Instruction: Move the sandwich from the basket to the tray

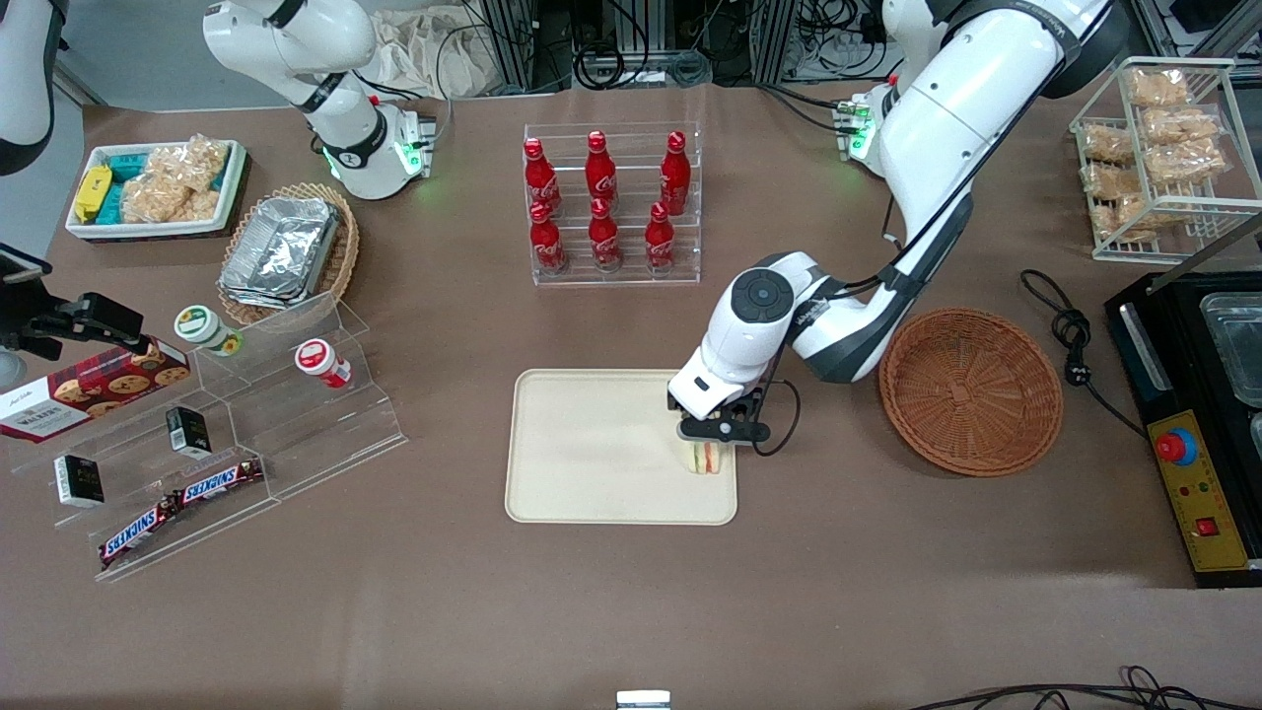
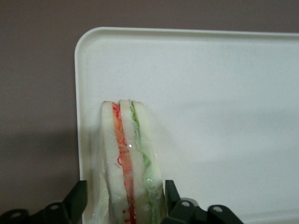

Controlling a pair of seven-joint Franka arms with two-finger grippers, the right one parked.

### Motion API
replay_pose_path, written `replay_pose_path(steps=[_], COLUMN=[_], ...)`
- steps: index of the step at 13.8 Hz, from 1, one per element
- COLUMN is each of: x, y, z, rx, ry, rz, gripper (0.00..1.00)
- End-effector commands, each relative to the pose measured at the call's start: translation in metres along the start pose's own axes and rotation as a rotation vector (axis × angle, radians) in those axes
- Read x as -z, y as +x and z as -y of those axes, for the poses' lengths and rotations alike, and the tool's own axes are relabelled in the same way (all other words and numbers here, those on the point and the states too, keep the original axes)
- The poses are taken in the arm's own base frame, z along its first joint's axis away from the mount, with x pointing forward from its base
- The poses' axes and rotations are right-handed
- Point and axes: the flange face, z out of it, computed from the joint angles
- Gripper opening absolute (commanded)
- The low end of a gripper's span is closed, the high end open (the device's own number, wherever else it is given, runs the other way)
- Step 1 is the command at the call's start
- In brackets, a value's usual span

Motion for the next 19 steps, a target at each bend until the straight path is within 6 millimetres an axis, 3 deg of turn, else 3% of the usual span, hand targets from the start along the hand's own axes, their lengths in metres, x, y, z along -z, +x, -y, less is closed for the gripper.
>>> replay_pose_path(steps=[1,5,11,13,16,19], x=[0.069,0.156,0.281,0.323,0.388,0.425], y=[0.027,0.053,0.073,0.08,0.066,0.046], z=[0.007,0.046,0.104,0.143,0.194,0.223], rx=[0.154,0.24,0.171,0.173,0.161,0.118], ry=[0.004,0.062,0.13,0.184,0.171,0.169], rz=[-0.107,-0.11,0.14,0.201,0.223,0.263], gripper=[0.99,0.99,0.99,0.99,0.99,0.99])
